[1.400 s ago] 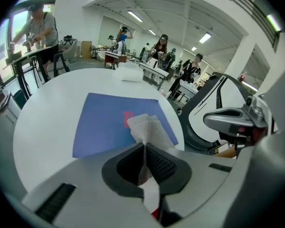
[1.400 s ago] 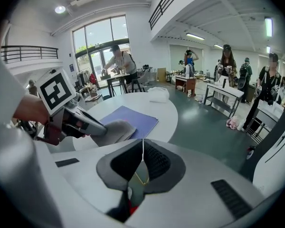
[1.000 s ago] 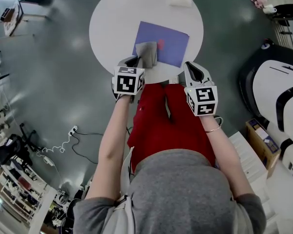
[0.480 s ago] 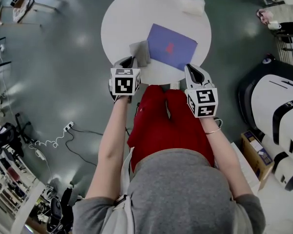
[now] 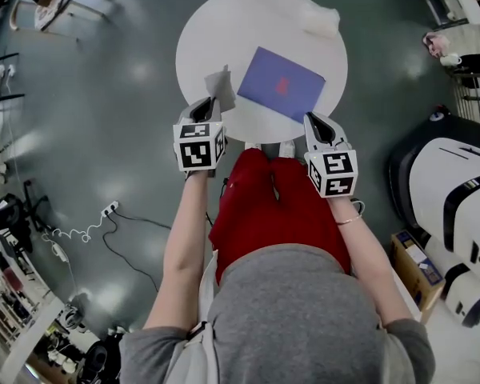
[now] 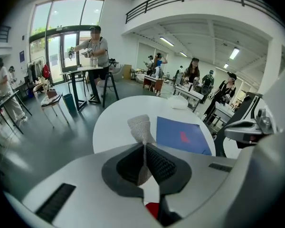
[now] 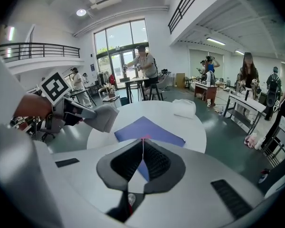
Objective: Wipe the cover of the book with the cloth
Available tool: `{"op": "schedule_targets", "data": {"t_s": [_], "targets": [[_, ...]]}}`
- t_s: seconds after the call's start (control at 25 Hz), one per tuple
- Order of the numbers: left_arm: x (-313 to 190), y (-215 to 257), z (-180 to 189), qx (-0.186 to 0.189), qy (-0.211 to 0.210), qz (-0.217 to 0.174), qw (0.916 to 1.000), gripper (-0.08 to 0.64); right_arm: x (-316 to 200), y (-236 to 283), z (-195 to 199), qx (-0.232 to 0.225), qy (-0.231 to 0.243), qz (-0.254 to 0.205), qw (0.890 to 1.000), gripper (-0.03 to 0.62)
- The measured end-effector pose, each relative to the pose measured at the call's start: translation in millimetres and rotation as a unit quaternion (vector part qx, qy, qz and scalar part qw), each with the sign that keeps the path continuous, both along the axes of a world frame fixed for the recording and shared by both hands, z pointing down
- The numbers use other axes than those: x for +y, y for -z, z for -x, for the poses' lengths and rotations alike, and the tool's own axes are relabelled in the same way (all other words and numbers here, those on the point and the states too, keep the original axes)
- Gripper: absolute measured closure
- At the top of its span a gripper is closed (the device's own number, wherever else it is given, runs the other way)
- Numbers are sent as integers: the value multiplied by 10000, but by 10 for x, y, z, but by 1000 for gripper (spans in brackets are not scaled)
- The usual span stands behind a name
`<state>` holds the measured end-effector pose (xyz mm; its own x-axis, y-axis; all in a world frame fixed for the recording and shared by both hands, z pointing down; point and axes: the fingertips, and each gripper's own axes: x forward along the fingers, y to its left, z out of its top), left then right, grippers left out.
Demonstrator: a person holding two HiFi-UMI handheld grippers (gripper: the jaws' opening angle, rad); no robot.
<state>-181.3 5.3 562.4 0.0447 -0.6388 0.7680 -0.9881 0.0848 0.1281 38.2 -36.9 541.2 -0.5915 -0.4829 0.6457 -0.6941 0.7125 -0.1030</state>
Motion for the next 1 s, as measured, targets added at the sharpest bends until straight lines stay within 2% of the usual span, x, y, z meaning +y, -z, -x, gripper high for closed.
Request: {"op": "schedule_targets", "data": {"t_s": [0.32, 0.56, 0.72, 1.0], "targets": [[55, 419, 5, -201, 274, -614, 9975, 535, -4, 114, -2, -137, 61, -93, 9998, 561], [73, 745, -113, -316, 387, -1214, 9913, 535, -89, 332, -51, -386, -45, -310, 9988, 563], [44, 932, -209, -237, 453, -1532, 9869, 535, -168, 459, -113, -513, -120, -452, 9976, 563], [-49, 1198, -426, -247, 195, -1965, 9800, 535, -285, 694, -185, -730, -157, -678, 9949, 563]]}}
